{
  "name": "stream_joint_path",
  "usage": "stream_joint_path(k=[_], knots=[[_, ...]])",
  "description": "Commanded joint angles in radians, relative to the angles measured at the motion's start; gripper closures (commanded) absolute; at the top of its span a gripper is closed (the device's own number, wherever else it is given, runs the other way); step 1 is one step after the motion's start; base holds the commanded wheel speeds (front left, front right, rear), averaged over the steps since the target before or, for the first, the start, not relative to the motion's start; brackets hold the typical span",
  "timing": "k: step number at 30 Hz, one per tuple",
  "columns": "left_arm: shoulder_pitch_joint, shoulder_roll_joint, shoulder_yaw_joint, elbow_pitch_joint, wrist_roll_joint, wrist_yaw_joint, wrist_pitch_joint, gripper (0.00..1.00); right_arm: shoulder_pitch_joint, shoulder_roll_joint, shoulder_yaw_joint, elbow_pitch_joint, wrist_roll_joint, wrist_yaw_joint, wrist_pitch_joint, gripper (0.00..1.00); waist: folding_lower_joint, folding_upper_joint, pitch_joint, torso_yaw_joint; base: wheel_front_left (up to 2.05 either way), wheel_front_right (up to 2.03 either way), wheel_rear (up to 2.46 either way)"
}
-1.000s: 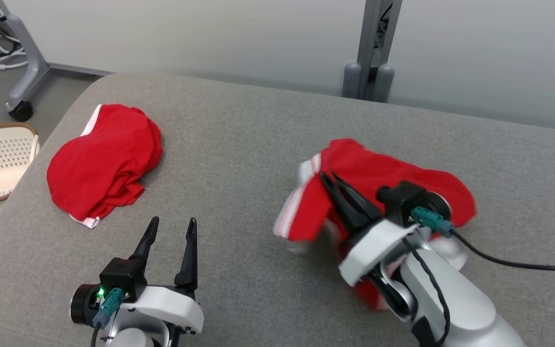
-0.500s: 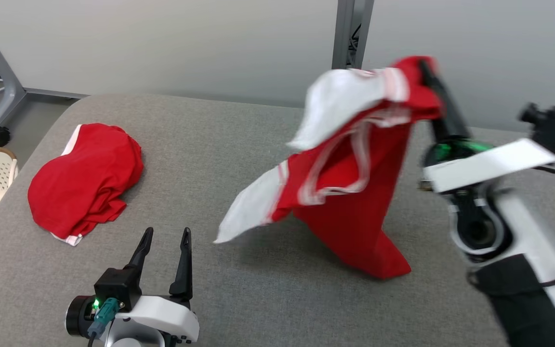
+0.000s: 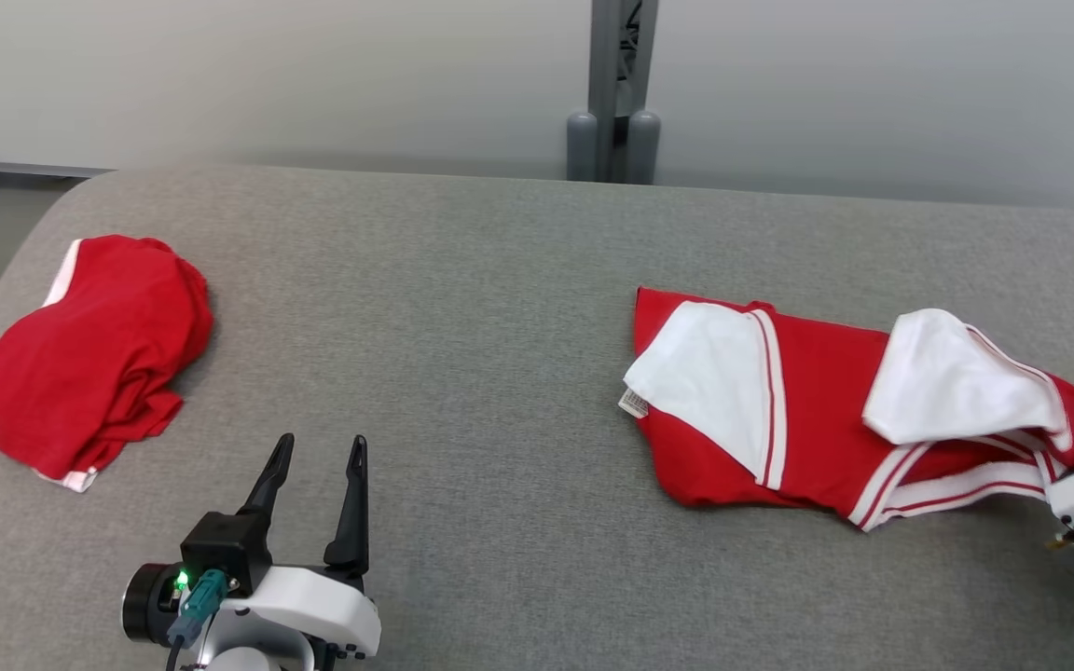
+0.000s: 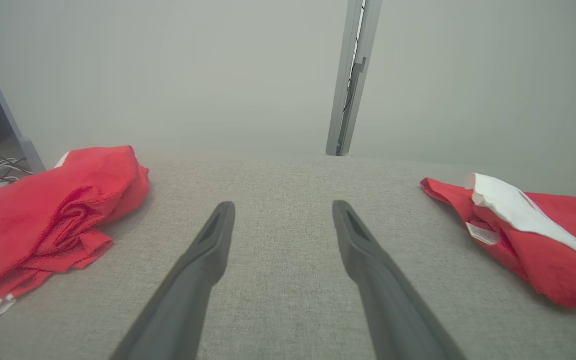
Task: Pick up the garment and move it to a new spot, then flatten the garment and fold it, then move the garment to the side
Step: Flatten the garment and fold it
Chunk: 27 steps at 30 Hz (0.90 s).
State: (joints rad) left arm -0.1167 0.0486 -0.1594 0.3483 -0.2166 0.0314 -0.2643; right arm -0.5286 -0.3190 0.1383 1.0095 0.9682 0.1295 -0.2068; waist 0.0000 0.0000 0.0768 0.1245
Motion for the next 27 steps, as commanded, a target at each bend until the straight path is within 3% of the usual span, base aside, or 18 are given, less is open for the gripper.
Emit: stream_joint_path(k=[1,7,12,16,20,24,27], knots=[[-0.019,0.003,0.002,0.001,0.008,-0.005,-0.001,0.0,-0.019,-0.007,-0.006,0.017,-0.012,0.002,-0.013,0.0,0.0,0.0,0.008,-0.013,0.0,0.0,0.0],[-0.027,0.003,0.001,0.008,0.014,-0.01,-0.001,0.0,-0.096,-0.016,-0.02,0.232,-0.139,0.002,-0.055,0.0,0.0,0.0,0.009,-0.064,0.0,0.0,0.0],[-0.028,0.003,-0.005,0.01,0.011,-0.006,-0.001,0.0,-0.132,-0.054,-0.091,0.226,-0.241,0.002,-0.06,0.0,0.0,0.0,-0.011,-0.098,0.0,0.0,0.0],[-0.011,0.004,-0.003,0.004,0.008,-0.001,-0.001,0.0,-0.094,-0.021,-0.172,0.062,-0.352,0.002,-0.06,0.0,0.0,0.0,-0.037,-0.12,0.0,0.0,0.0],[0.003,0.004,-0.001,-0.01,0.002,0.004,-0.001,0.0,-0.005,0.048,-0.227,-0.224,-0.502,0.002,-0.059,0.0,0.0,0.0,-0.061,-0.132,0.0,0.0,0.0],[0.005,0.003,-0.003,-0.037,-0.003,0.011,-0.001,0.0,0.108,0.112,-0.2,-0.514,-0.695,0.002,-0.059,0.0,0.0,0.0,-0.069,-0.132,0.0,0.0,0.0],[0.006,0.003,-0.001,-0.053,-0.004,0.017,-0.001,0.0,0.186,0.161,-0.166,-0.666,-0.775,0.002,-0.059,0.0,0.0,0.0,-0.071,-0.128,0.0,0.0,0.0]])
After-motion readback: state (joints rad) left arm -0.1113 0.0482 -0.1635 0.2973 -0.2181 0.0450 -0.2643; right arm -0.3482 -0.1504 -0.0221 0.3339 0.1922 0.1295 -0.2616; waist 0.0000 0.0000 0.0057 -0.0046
